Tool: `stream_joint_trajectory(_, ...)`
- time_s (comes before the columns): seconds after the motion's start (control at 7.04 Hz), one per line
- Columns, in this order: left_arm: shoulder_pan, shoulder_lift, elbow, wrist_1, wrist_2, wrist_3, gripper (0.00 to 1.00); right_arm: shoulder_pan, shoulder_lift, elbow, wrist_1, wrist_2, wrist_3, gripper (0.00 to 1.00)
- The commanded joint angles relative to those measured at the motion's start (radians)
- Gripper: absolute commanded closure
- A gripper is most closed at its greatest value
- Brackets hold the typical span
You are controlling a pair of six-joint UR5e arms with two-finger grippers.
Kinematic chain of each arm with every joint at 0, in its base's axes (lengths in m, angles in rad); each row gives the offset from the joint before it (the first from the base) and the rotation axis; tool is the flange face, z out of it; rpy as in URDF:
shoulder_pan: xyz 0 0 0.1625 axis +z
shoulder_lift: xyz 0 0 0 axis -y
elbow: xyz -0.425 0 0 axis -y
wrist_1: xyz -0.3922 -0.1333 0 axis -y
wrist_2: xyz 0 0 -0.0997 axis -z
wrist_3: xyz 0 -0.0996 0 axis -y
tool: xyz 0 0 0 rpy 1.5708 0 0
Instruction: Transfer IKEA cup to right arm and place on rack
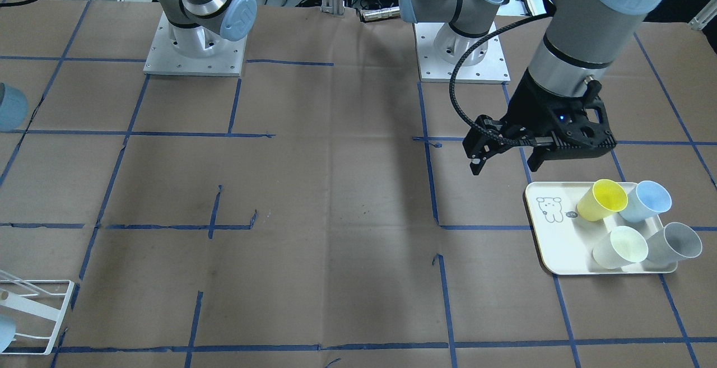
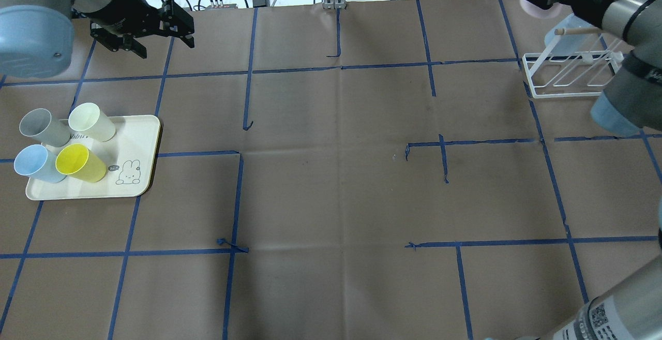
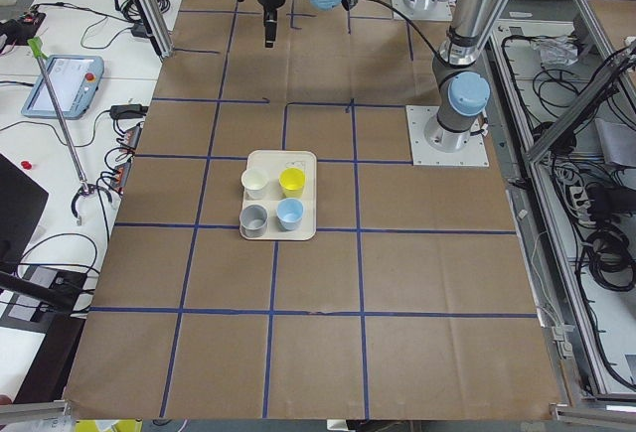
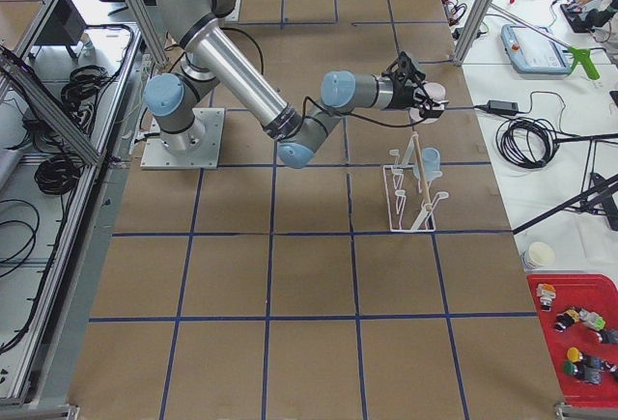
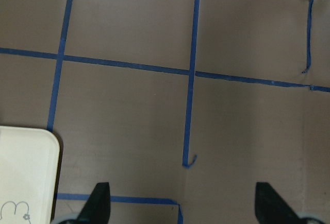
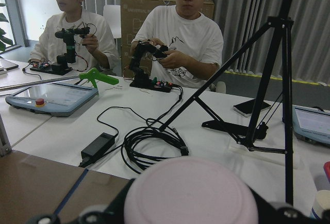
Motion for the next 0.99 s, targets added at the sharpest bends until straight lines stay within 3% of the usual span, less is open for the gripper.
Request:
stream_joint_trajectory(0.0,-0.014,0.072,0.008,-0.196,0.007,-0.017,0.01,-0.067,0.034,-0.026,0.047,0.006,-0.065,0.74)
stream_joint_trajectory(0.85,-0.011,0.08,0.002,-0.19,0.012,-0.014,0.01,-0.134,0.284,-0.319,0.055,0.02,-0.08,0.75)
